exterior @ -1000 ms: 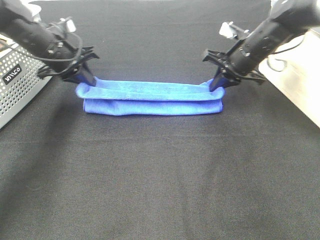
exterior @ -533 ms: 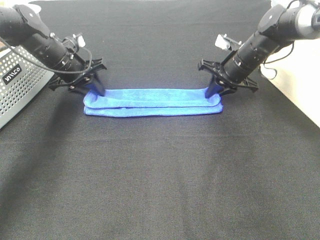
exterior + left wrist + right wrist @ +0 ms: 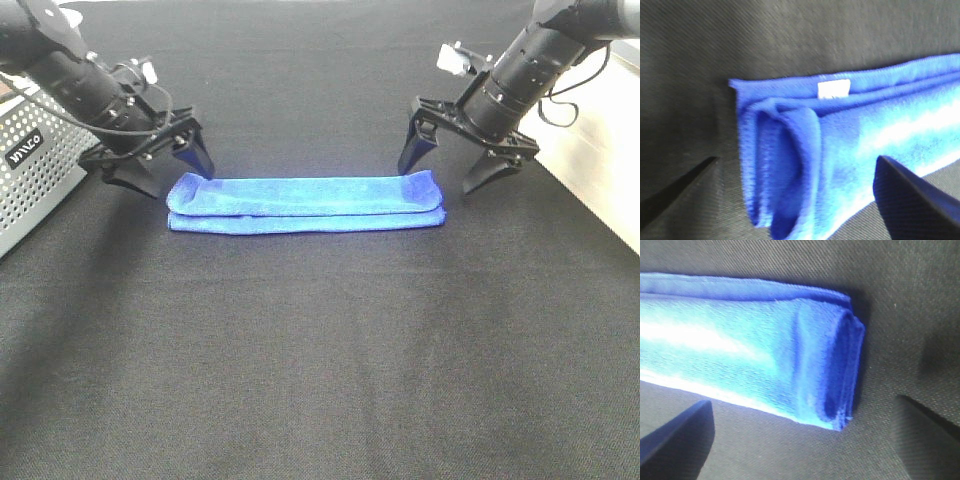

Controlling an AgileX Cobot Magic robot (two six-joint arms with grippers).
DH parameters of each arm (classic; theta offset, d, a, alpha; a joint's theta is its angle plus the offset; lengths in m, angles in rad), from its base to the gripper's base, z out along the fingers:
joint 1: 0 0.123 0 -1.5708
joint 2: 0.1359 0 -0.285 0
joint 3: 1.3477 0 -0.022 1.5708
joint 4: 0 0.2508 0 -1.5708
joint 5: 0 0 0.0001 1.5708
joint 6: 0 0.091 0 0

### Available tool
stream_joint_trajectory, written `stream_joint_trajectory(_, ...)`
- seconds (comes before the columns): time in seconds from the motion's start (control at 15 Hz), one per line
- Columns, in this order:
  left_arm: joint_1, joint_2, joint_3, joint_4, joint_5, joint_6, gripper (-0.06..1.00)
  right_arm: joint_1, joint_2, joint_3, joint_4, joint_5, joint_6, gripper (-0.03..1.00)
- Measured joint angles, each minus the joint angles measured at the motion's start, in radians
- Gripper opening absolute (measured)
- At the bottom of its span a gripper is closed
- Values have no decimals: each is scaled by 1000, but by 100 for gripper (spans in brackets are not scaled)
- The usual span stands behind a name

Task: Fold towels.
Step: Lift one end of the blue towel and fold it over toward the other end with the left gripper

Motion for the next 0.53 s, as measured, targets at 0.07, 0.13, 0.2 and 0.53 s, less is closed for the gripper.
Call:
stream_joint_trajectory(0.07, -3, 6, 0, 0, -4, 0, 77, 0, 0, 0, -1, 1, 0, 89)
stream_joint_trajectory(0.13, -8, 22, 0, 1, -18, 0, 77, 0, 0, 0, -3, 1, 0, 89)
stream_joint_trajectory(0.2, -11, 34, 0, 1, -28, 0, 77, 0, 0, 0, -3, 1, 0, 89)
stream_joint_trajectory(0.53, -22, 54, -1, -6, -51, 0, 77, 0, 0, 0, -6, -16, 0, 89)
